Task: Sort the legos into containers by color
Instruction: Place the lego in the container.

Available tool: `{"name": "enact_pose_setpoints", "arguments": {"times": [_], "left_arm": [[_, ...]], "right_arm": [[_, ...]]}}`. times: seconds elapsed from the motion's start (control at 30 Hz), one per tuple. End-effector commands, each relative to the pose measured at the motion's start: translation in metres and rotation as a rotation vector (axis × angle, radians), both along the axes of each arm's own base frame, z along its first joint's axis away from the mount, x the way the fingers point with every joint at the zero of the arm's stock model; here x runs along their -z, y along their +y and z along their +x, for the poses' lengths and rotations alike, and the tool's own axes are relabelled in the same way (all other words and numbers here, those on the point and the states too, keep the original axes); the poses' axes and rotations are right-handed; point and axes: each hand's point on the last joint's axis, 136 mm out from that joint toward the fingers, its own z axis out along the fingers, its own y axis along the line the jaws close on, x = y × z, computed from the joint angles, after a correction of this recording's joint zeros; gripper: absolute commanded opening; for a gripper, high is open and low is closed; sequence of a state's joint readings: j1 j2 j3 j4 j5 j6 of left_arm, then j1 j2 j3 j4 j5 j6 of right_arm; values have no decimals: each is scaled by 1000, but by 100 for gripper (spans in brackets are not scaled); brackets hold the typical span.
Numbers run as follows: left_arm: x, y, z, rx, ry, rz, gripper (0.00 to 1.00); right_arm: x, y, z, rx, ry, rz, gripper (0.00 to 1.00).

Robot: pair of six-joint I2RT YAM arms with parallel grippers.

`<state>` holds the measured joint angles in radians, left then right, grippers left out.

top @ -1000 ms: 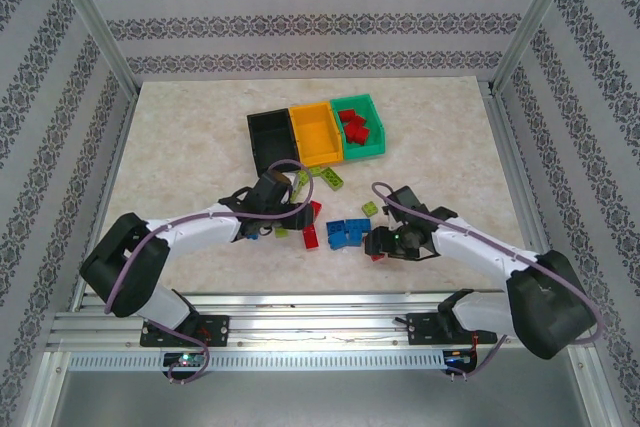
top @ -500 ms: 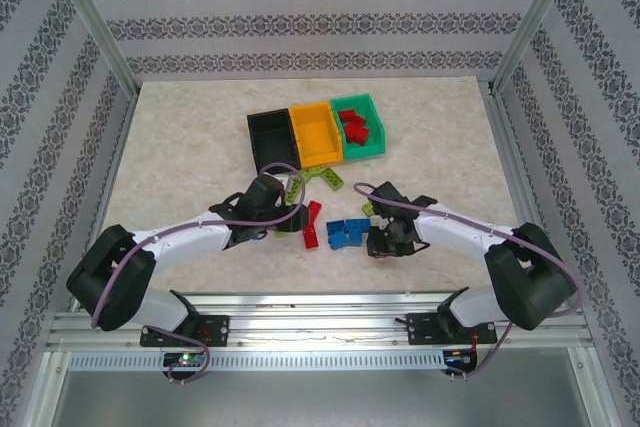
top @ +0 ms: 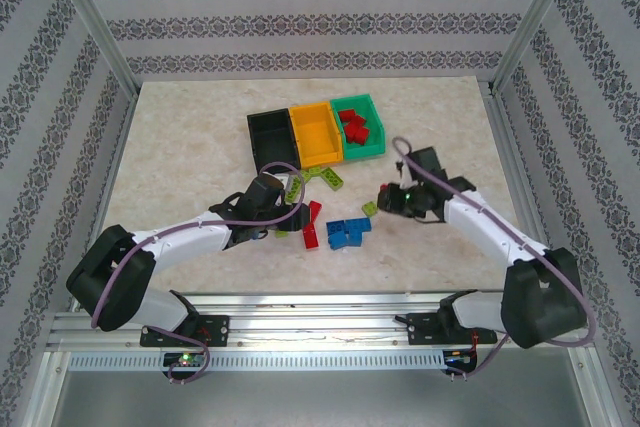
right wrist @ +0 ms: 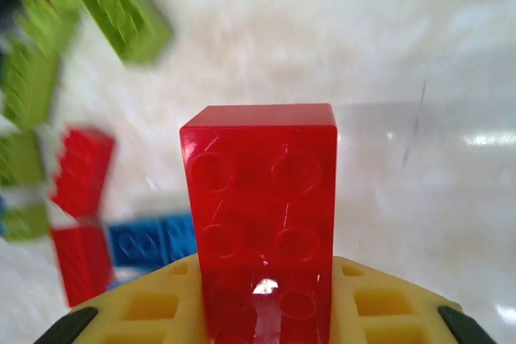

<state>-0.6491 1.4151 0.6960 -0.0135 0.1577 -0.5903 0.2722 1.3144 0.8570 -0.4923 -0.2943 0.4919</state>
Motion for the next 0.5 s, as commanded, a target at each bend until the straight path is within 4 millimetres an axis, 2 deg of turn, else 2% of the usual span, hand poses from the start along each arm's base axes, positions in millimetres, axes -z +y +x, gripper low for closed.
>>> {"name": "enact_pose_setpoints", "arguments": {"times": [0.0,0.1,0.27,0.3,0.4,0.47], "left_arm": [[3,-10,-6,19,28,-8,65],[0,-11,-10,15,27,-8,65],[-6,-15,-18,16,35,-16,65],[-7,-14,-20,13,39,-8,65],[-7,-11,-24,-3,42,8,65],[-9,-9,-25,-24,37,7,66]], "right_arm": [[-33,17,49,-46,-113,89,27],[-34,18,94,-56,-135,21,29],[-35,22,165,-56,-152,12,31],[-36,23,177,-56,-156,8,34],[-32,26,202,-62,-138,11,43],[-31,28,206,-63,-127,35,49]]}}
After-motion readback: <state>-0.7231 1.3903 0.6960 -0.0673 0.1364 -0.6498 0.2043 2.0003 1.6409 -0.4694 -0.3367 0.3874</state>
